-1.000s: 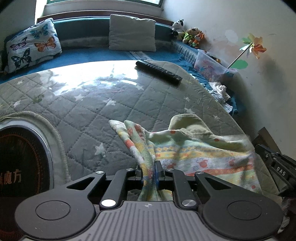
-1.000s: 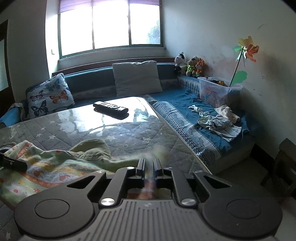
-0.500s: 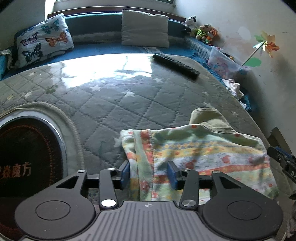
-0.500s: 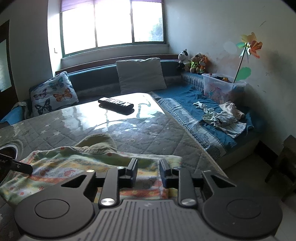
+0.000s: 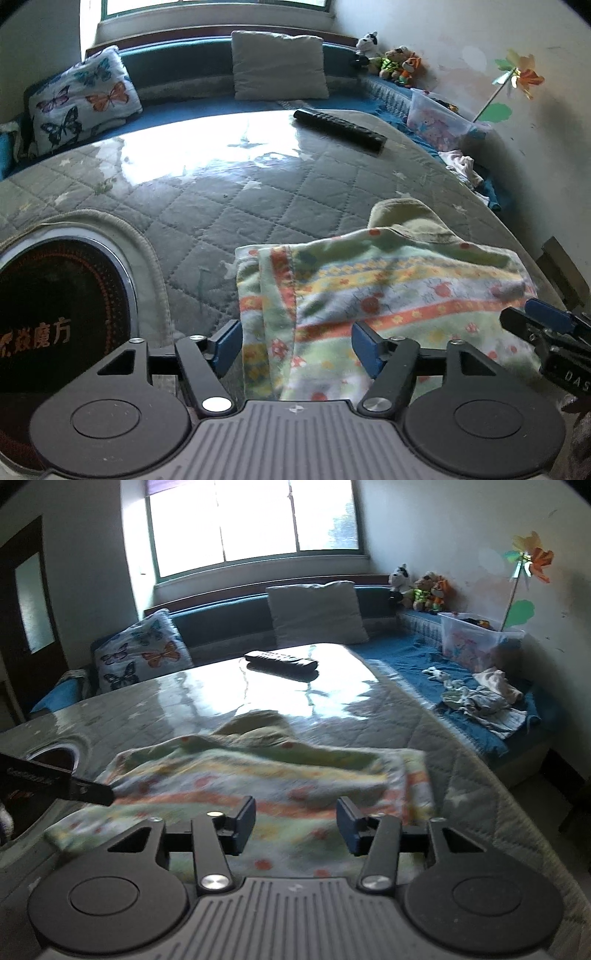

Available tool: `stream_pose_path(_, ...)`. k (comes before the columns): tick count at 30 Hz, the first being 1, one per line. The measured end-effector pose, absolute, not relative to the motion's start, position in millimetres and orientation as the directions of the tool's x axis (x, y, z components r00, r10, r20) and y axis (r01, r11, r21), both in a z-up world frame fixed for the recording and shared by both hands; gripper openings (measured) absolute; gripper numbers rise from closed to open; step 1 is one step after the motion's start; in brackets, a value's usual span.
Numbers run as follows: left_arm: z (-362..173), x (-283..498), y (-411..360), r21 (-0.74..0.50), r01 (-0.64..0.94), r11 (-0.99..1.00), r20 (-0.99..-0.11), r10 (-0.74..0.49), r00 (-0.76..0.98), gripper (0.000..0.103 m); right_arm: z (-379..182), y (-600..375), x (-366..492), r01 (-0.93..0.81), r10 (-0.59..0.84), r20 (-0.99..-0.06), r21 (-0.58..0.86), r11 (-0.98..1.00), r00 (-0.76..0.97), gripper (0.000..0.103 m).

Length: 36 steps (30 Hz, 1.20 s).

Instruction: Fold clothes

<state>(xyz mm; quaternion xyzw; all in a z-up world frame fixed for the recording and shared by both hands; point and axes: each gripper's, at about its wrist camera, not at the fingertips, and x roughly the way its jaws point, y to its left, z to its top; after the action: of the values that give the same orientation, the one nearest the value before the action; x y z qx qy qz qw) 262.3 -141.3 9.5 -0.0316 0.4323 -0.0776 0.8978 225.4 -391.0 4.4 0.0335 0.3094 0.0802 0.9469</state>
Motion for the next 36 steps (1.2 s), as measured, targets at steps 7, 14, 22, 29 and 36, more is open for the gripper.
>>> stream_pose_path(7,5.8,249.7,-144.4,-0.106,0.127,0.986,-0.771,-0.162,0.616,0.076,0.0,-374.5,208.2,-0.172,0.201,-0.593,0.107,0.979,0.78,0.056)
stream_pose_path(14,6.0,233.2,-142.4,-0.085,0.134,0.987,-0.759,-0.151,0.633,0.083,-2.8,-364.8,188.5,-0.19,0.197,-0.598,0.076,0.979,0.777,0.063)
stream_pose_path(22,5.0,214.1,-141.0,-0.086,0.147,0.985,-0.751,-0.161,0.641,0.094,-2.8,-360.6,169.2,-0.169,0.192,-0.59,0.094,0.981,0.784,0.083)
stream_pose_path(29,3.9,196.7,-141.5,-0.093,0.162,0.982,-0.744,-0.177,0.645,0.1,-3.8,-359.8,155.7,-0.142,0.172,-0.593,0.097,0.985,0.786,0.093)
stream_pose_path(36,5.0,182.3,-141.3,-0.075,0.171,0.982,-0.728,-0.171,0.664,0.103,-2.5,-358.7,144.9,-0.112,0.145,-0.594,0.092,0.989,0.792,0.103)
